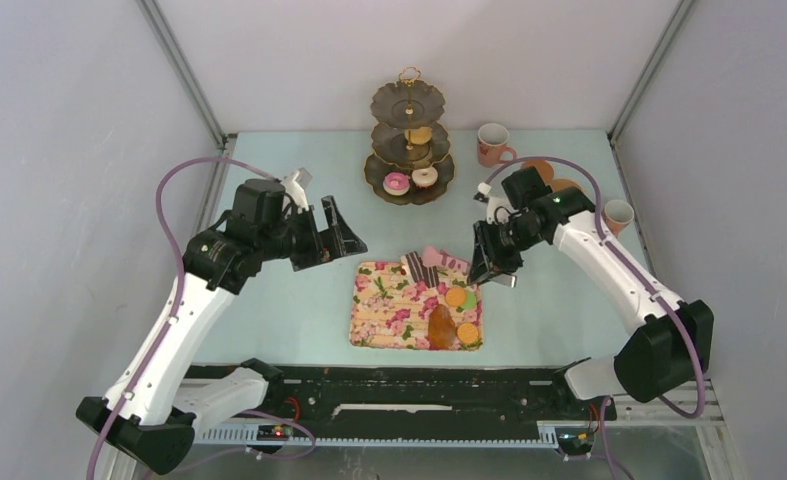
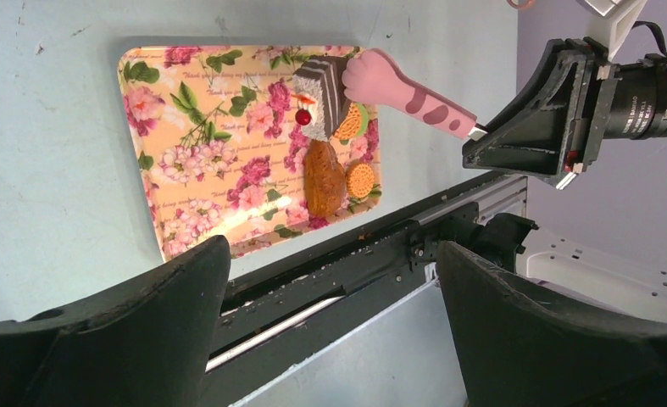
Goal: Serve the afternoon tea
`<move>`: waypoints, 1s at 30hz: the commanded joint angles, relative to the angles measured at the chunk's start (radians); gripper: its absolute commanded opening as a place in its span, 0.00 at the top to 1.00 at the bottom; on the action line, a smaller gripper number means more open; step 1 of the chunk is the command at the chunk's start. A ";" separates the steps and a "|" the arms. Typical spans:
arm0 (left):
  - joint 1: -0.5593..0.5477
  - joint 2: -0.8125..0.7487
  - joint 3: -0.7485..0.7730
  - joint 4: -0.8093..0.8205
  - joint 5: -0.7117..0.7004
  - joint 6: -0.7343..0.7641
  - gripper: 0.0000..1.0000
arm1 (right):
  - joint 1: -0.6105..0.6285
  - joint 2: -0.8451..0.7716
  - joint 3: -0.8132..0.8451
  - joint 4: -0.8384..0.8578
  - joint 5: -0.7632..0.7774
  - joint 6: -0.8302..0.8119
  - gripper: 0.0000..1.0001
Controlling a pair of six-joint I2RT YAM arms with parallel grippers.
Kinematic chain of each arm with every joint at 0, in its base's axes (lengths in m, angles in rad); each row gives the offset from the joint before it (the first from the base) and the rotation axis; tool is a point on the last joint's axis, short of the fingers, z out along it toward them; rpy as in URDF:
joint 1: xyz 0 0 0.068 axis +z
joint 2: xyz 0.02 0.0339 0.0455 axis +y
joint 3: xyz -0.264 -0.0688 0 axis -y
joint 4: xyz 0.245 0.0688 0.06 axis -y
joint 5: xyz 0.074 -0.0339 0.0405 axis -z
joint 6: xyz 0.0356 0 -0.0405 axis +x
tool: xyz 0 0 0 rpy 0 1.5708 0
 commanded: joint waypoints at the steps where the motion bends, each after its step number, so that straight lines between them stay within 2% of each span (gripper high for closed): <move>1: -0.004 -0.021 0.020 0.035 -0.008 -0.012 0.02 | -0.062 -0.045 -0.012 0.087 -0.193 0.089 1.00; 8: -0.004 -0.006 0.027 0.042 -0.009 -0.008 0.02 | -0.144 -0.023 -0.018 0.202 -0.335 0.221 1.00; 17: -0.004 0.039 0.062 0.016 -0.015 0.035 0.02 | -0.245 0.044 -0.016 0.461 -0.455 0.486 1.00; 25: -0.003 0.107 0.127 -0.039 -0.039 0.110 0.02 | -0.314 0.086 -0.014 0.612 -0.423 0.668 1.00; 28: -0.001 0.131 0.145 -0.049 -0.043 0.130 0.02 | -0.326 0.110 0.037 0.588 -0.374 0.665 1.00; 30: -0.001 0.144 0.148 -0.047 -0.038 0.137 0.02 | -0.328 0.145 0.119 0.505 -0.320 0.628 1.00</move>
